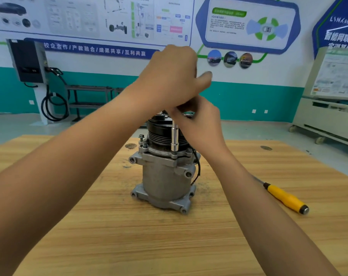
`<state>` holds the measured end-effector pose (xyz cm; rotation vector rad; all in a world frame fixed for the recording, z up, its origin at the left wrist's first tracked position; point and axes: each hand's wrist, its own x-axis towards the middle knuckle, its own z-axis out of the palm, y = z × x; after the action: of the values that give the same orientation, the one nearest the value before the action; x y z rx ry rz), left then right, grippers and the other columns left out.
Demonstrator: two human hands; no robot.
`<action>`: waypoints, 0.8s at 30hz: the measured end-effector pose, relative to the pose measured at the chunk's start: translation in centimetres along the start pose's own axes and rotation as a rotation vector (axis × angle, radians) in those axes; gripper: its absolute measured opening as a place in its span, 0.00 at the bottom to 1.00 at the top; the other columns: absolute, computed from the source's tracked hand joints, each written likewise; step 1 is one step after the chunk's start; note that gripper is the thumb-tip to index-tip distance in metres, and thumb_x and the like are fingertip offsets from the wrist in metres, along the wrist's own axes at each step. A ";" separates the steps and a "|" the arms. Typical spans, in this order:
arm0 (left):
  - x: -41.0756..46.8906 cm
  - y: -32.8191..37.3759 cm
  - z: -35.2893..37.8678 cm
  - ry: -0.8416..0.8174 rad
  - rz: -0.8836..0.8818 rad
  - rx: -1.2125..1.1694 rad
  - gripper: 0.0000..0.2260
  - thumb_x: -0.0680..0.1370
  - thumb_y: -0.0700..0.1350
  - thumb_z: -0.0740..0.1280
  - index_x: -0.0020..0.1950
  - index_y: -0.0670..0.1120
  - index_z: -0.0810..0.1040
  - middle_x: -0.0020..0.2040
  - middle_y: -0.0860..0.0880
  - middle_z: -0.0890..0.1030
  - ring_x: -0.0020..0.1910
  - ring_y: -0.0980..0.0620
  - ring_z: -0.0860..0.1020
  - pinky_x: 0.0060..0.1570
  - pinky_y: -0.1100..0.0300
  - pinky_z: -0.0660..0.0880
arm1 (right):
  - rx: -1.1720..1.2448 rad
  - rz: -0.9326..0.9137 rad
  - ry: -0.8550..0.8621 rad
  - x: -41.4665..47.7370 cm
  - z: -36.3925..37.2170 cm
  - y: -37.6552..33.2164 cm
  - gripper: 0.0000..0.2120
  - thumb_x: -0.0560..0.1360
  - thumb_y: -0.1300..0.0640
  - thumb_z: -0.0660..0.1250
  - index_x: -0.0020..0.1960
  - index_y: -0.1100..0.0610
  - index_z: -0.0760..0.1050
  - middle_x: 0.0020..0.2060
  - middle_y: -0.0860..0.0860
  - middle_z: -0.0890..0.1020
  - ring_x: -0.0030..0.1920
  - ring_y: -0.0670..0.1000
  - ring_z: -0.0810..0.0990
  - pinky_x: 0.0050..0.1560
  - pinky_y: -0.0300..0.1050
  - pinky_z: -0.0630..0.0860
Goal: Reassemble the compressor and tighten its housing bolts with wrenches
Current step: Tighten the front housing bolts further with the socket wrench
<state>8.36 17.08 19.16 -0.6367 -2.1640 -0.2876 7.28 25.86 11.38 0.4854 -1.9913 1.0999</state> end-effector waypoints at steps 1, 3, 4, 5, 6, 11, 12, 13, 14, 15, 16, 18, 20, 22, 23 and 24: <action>-0.1 -0.3 0.3 0.031 -0.078 -0.156 0.17 0.78 0.50 0.59 0.39 0.38 0.74 0.32 0.45 0.75 0.39 0.44 0.73 0.36 0.55 0.65 | 0.008 -0.022 -0.034 -0.1 0.0 -0.1 0.08 0.76 0.54 0.67 0.42 0.58 0.77 0.39 0.50 0.82 0.43 0.48 0.79 0.42 0.41 0.72; -0.2 -0.5 1.1 0.049 -0.243 -0.561 0.18 0.79 0.45 0.58 0.35 0.35 0.75 0.28 0.47 0.79 0.31 0.53 0.77 0.35 0.60 0.71 | 0.063 0.015 -0.148 -0.1 -0.2 0.0 0.08 0.79 0.56 0.61 0.46 0.57 0.78 0.43 0.50 0.82 0.45 0.47 0.78 0.45 0.41 0.71; -0.1 -0.5 1.4 0.058 -0.301 -0.777 0.19 0.79 0.43 0.58 0.29 0.38 0.74 0.23 0.49 0.77 0.27 0.54 0.75 0.34 0.62 0.71 | 0.083 0.053 -0.211 0.0 -0.3 0.1 0.09 0.80 0.56 0.59 0.46 0.57 0.77 0.43 0.50 0.82 0.46 0.47 0.77 0.46 0.42 0.71; 0.0 -0.4 1.7 0.058 -0.336 -0.973 0.23 0.79 0.42 0.57 0.23 0.43 0.71 0.20 0.50 0.74 0.25 0.54 0.73 0.34 0.63 0.70 | 0.089 0.086 -0.261 0.1 -0.5 0.2 0.11 0.80 0.57 0.57 0.46 0.58 0.76 0.43 0.51 0.82 0.46 0.49 0.78 0.49 0.45 0.72; 0.1 -0.4 2.0 0.039 -0.347 -1.146 0.26 0.79 0.41 0.57 0.19 0.47 0.68 0.18 0.51 0.70 0.24 0.53 0.72 0.34 0.63 0.71 | 0.101 0.106 -0.291 0.2 -0.6 0.3 0.12 0.81 0.58 0.57 0.46 0.59 0.77 0.44 0.55 0.83 0.48 0.54 0.79 0.53 0.50 0.73; 0.1 -2.4 2.2 -0.247 -0.300 -1.650 0.26 0.80 0.44 0.54 0.20 0.49 0.66 0.23 0.51 0.72 0.29 0.53 0.75 0.39 0.60 0.75 | 0.156 0.098 -0.207 0.0 -1.1 0.2 0.07 0.78 0.59 0.63 0.43 0.56 0.79 0.38 0.52 0.84 0.47 0.55 0.82 0.62 0.61 0.69; 0.1 -2.7 2.4 -0.203 -0.359 -1.552 0.24 0.80 0.45 0.55 0.22 0.48 0.69 0.25 0.51 0.75 0.30 0.53 0.78 0.37 0.61 0.76 | 0.089 0.071 -0.163 0.0 -1.0 0.3 0.07 0.77 0.58 0.64 0.42 0.57 0.79 0.36 0.51 0.84 0.45 0.53 0.82 0.65 0.62 0.65; 0.1 -2.7 2.6 -0.119 -0.427 -1.400 0.22 0.81 0.46 0.56 0.26 0.47 0.72 0.27 0.51 0.77 0.30 0.54 0.79 0.34 0.62 0.76 | 0.008 0.050 -0.123 0.0 -0.8 0.4 0.08 0.77 0.56 0.65 0.41 0.56 0.80 0.33 0.49 0.83 0.42 0.51 0.81 0.68 0.63 0.60; -0.1 -2.6 2.8 -0.020 -0.489 -1.259 0.19 0.81 0.46 0.57 0.30 0.45 0.73 0.27 0.51 0.78 0.28 0.54 0.79 0.31 0.63 0.75 | -0.069 0.040 -0.082 0.0 -0.5 0.4 0.09 0.77 0.54 0.66 0.39 0.54 0.79 0.30 0.45 0.81 0.39 0.48 0.79 0.71 0.61 0.54; -0.1 -2.5 3.1 0.068 -0.544 -1.185 0.16 0.80 0.46 0.58 0.33 0.44 0.73 0.25 0.52 0.77 0.26 0.54 0.78 0.30 0.64 0.74 | -0.128 0.035 -0.048 0.0 -0.3 0.2 0.09 0.76 0.52 0.66 0.38 0.52 0.77 0.27 0.41 0.77 0.37 0.47 0.76 0.72 0.57 0.50; -0.2 -2.3 3.3 0.117 -0.596 -1.197 0.14 0.80 0.45 0.58 0.36 0.44 0.73 0.23 0.52 0.76 0.24 0.54 0.76 0.28 0.64 0.73 | -0.169 0.030 -0.023 0.0 -0.1 0.1 0.11 0.76 0.50 0.66 0.36 0.51 0.74 0.25 0.39 0.73 0.36 0.46 0.73 0.72 0.53 0.48; 0.1 -1.9 3.3 0.107 -0.682 -1.316 0.11 0.80 0.43 0.56 0.40 0.43 0.72 0.20 0.53 0.73 0.20 0.55 0.72 0.25 0.67 0.70 | -0.230 0.011 -0.011 0.1 0.1 0.1 0.14 0.76 0.49 0.66 0.33 0.51 0.70 0.26 0.40 0.70 0.36 0.47 0.72 0.71 0.51 0.47; 0.7 -1.7 3.0 -0.041 -0.708 -1.350 0.11 0.81 0.43 0.52 0.43 0.44 0.72 0.18 0.54 0.67 0.17 0.57 0.65 0.23 0.70 0.65 | -0.258 -0.020 -0.069 0.1 0.2 0.3 0.17 0.77 0.50 0.64 0.31 0.51 0.67 0.28 0.42 0.70 0.40 0.47 0.73 0.71 0.54 0.50; 1.3 -1.6 2.4 -0.283 -0.657 -1.343 0.13 0.81 0.46 0.51 0.43 0.44 0.72 0.18 0.55 0.61 0.16 0.58 0.58 0.21 0.70 0.59 | -0.175 -0.010 -0.166 -0.1 0.1 0.6 0.18 0.79 0.53 0.61 0.31 0.55 0.71 0.29 0.43 0.70 0.38 0.43 0.71 0.69 0.58 0.54; 1.5 -1.5 2.2 -0.388 -0.605 -1.328 0.14 0.81 0.47 0.52 0.42 0.44 0.73 0.18 0.56 0.59 0.16 0.58 0.56 0.20 0.69 0.58 | -0.126 0.007 -0.199 -0.2 0.0 0.7 0.17 0.80 0.55 0.59 0.36 0.59 0.76 0.31 0.44 0.72 0.39 0.43 0.71 0.68 0.58 0.54; 1.6 -1.5 2.0 -0.460 -0.549 -1.283 0.15 0.80 0.48 0.53 0.41 0.44 0.74 0.18 0.55 0.58 0.16 0.58 0.56 0.20 0.69 0.58 | -0.099 0.023 -0.214 -0.4 -0.1 0.8 0.16 0.81 0.56 0.57 0.41 0.61 0.79 0.36 0.45 0.76 0.42 0.44 0.72 0.69 0.57 0.52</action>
<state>5.40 17.22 19.22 -0.7852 -2.3498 -2.0808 7.05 26.39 10.70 0.5487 -2.2304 0.9919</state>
